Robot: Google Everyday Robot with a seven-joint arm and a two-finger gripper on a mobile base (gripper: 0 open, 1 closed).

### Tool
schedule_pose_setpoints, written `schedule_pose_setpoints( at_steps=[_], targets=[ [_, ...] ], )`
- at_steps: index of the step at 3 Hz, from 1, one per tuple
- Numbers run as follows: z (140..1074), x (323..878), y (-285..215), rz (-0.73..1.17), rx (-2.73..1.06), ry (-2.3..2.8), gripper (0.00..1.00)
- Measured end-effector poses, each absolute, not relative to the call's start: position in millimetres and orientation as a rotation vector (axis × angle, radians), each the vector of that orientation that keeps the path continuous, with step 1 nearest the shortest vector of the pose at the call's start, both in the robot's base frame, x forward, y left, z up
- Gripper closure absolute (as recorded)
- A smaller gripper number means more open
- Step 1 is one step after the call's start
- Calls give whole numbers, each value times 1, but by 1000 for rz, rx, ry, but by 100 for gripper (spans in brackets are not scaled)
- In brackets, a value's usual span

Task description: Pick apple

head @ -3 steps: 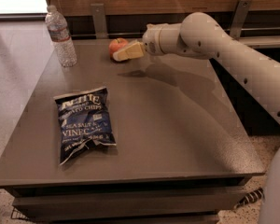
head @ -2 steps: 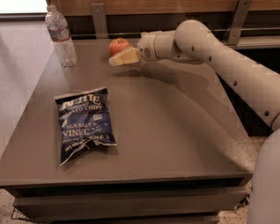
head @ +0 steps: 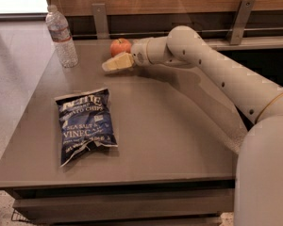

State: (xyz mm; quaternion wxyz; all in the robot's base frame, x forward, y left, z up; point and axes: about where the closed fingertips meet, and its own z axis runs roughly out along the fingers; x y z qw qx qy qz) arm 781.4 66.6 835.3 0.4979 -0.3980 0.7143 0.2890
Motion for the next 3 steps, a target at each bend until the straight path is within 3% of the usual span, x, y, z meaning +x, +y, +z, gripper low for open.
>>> schedule_pose_setpoints(
  at_steps=[1,3],
  targets=[
    [849,788,73,672,-991,1703,16],
    [848,788,79,676,-998,1700,62]
  ],
)
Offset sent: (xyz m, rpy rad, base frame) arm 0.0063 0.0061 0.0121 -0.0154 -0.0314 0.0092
